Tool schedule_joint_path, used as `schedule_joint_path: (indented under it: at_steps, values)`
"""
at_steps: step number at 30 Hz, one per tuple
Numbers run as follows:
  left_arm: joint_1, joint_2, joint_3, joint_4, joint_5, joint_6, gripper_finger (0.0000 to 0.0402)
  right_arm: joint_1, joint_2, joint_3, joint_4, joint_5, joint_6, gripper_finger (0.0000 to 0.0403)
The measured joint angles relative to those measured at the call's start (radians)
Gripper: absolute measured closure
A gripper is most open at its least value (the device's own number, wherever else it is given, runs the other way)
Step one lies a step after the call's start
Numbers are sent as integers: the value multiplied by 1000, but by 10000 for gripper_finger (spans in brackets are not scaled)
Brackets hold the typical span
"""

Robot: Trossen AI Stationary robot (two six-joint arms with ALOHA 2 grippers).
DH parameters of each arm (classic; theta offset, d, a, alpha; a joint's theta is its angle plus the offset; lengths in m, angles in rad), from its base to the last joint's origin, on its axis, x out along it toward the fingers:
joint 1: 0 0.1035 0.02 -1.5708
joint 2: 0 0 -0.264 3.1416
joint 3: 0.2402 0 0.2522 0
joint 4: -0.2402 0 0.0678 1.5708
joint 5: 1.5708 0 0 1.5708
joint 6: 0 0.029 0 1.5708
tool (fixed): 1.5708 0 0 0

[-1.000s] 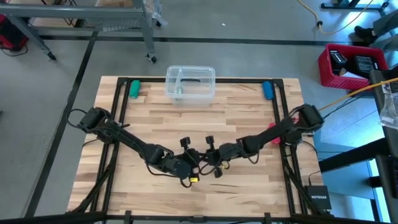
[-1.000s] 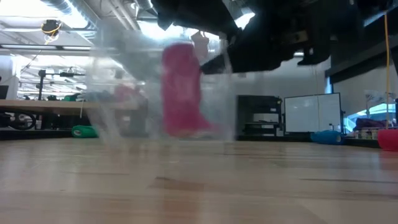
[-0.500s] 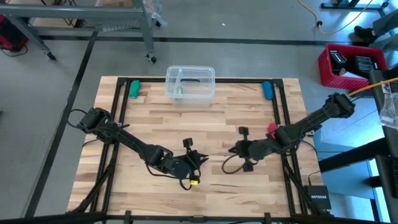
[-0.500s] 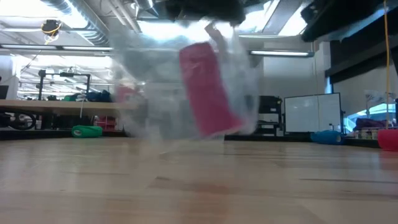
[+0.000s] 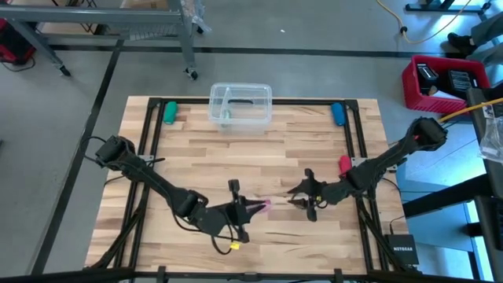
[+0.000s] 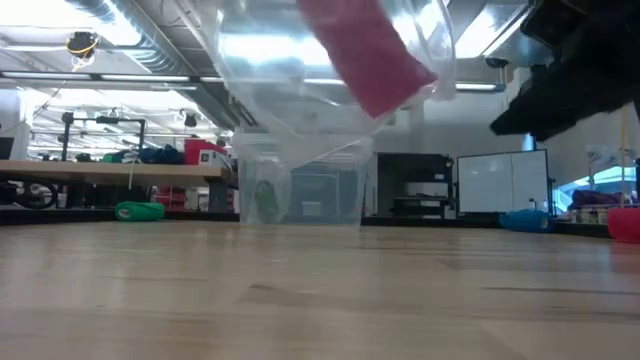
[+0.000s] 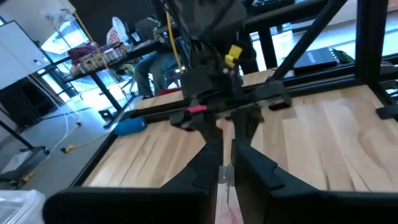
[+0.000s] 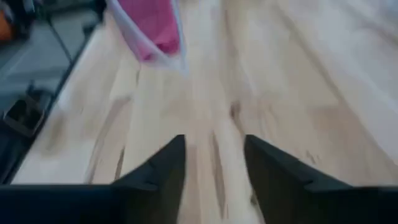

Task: Roll bandage
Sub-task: Close the transparent zip bag

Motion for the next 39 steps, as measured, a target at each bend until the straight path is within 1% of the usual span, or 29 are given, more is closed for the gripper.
schedule_joint_path:
  at_steps: [3, 5, 8, 12, 18, 21, 23, 26, 29, 30, 31, 35, 37, 39]
  values:
    - [1, -1, -1, 15, 4, 6, 369, 0, 50, -100, 287, 47, -38, 204]
    - [5, -1, -1, 19, 5, 10, 369, 0, 91, -126, 415, 48, -84, 183]
    - [10, -1, -1, 40, 9, 16, 369, 0, 150, -127, 500, 47, -130, 171]
    - [11, -1, -1, 54, 30, 21, 369, 0, 216, -107, 603, 38, -191, 175]
    - [11, -1, -1, 53, 30, 21, 369, 0, 248, -50, 616, 19, -287, 204]
    - [10, -1, -1, 52, 30, 21, 369, 0, 248, -31, 617, -54, -318, 222]
    - [9, -1, -1, 51, 30, 19, 369, 0, 248, -22, 617, -83, -330, 241]
    - [9, -1, -2, 49, 31, 18, 369, 0, 248, -21, 616, -66, -344, 290]
    - [6, -1, -2, 24, 31, 10, 369, 0, 248, -21, 615, -40, -383, 368]
    - [3, -1, -2, 8, 31, 3, 369, 0, 248, -21, 609, -39, -396, 384]
    - [0, -1, -2, -8, 31, -8, 369, 0, 248, -21, 602, -38, -406, 389]
    - [-17, -1, -2, -109, 31, -67, 369, 0, 226, -18, 529, -11, -392, 388]
    - [-26, -1, -2, -180, 31, -125, 369, 1, 200, 3, 437, -9, -391, 395]
    - [-33, -1, -2, -255, 31, -186, 369, 0, 173, 40, 320, -5, -378, 393]
